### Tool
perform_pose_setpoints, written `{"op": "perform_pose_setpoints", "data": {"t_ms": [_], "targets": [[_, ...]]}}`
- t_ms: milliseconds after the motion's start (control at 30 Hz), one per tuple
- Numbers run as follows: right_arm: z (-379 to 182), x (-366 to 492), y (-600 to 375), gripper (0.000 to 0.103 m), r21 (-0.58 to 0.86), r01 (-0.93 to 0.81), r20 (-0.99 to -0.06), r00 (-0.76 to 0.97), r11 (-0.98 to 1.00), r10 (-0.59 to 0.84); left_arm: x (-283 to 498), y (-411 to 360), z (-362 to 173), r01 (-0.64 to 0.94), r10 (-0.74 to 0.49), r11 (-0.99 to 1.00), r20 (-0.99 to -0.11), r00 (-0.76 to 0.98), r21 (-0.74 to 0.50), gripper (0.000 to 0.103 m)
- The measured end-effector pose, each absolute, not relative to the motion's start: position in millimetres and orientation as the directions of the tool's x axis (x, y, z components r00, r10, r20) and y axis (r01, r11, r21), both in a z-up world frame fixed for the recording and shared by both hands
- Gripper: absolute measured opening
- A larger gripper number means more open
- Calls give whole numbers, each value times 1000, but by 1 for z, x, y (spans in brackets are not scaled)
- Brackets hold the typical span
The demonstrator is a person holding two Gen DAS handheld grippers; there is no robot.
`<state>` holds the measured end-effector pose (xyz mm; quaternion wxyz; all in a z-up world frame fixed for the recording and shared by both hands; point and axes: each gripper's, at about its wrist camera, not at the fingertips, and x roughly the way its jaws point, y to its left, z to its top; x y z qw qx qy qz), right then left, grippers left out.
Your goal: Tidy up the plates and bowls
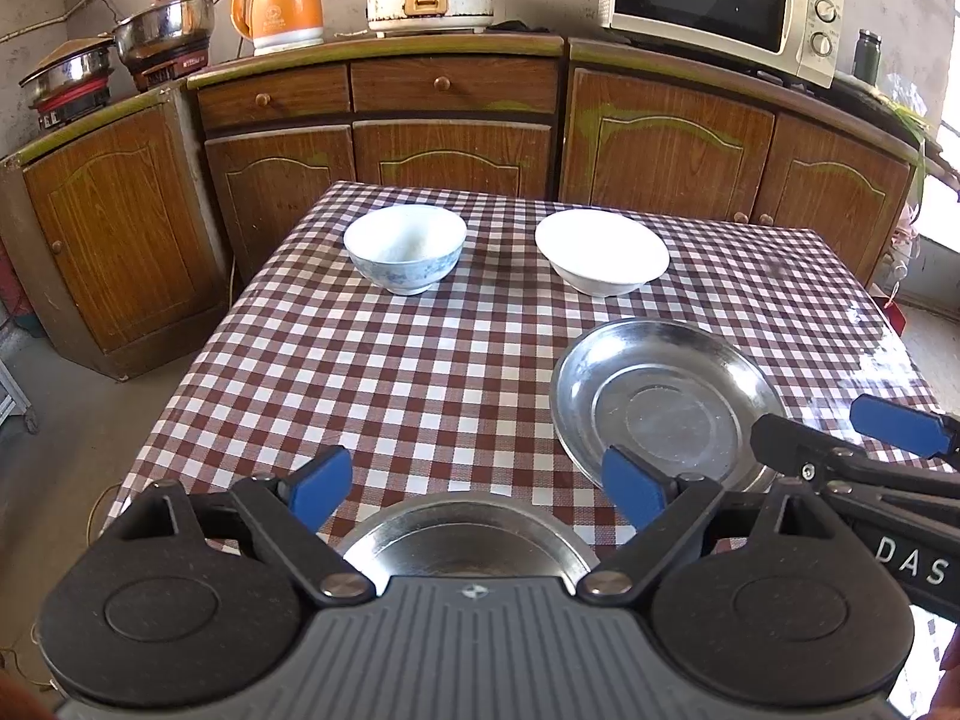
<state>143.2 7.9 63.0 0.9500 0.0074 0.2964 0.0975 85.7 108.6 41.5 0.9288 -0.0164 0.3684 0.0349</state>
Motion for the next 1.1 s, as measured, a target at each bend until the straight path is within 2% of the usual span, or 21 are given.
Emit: {"op": "perform_pose_setpoints", "data": {"t_ms": [1100], "targets": [[79,203,-9,81,64,-143,-538,828,988,155,145,104,63,-37,57,998,-650,757,45,95]]}}
